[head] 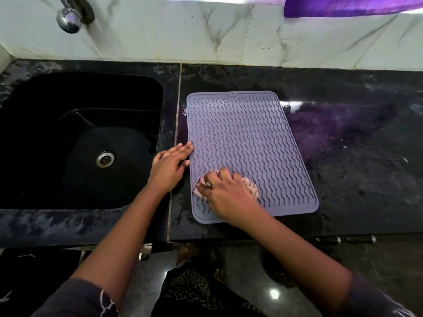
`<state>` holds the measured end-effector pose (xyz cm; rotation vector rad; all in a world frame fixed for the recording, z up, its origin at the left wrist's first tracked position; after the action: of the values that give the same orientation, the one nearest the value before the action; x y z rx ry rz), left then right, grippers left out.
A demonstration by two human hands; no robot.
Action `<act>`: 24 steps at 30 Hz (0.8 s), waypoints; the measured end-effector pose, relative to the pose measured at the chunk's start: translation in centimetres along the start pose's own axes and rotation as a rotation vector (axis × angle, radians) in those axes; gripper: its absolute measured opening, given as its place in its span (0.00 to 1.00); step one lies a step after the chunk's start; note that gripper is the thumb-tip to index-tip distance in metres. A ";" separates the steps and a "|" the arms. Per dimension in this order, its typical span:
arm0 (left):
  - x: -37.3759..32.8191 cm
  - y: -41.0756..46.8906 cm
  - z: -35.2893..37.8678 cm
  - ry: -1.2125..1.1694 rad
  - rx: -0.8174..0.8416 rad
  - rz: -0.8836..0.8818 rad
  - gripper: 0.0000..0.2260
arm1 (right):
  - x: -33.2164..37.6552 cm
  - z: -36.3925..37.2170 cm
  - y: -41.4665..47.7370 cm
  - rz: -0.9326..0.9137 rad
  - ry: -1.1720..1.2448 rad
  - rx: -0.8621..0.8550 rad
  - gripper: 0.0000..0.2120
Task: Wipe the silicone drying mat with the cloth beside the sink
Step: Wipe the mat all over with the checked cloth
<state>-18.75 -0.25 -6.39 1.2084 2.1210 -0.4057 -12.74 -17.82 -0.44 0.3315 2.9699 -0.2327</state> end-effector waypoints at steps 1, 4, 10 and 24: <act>0.0 0.0 0.0 0.000 0.000 0.002 0.21 | 0.4 0.1 -1.6 -0.057 0.028 0.021 0.17; 0.0 -0.1 0.1 0.001 0.000 0.000 0.21 | 0.6 -0.2 -4.9 -0.154 0.151 0.168 0.18; -0.3 -0.2 0.0 0.012 0.011 -0.008 0.21 | -1.0 -0.4 -4.1 0.325 0.188 0.122 0.20; -9.9 0.2 0.6 -0.779 0.183 -0.146 0.15 | -6.5 -3.3 -5.7 0.545 0.846 -0.150 0.23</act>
<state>-14.75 -6.90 -0.14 0.7947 1.5086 -0.9739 -8.13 -24.07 4.63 1.5076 3.4457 0.2651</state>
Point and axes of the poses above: each hand's wrist, its own y-axis towards the middle knuckle, its own z-axis out of the palm, x = y × z, the point moved 2 cm from there along y, towards the middle knuckle, and after that the axes turned 11 degrees about -y, right-handed, at the moved point
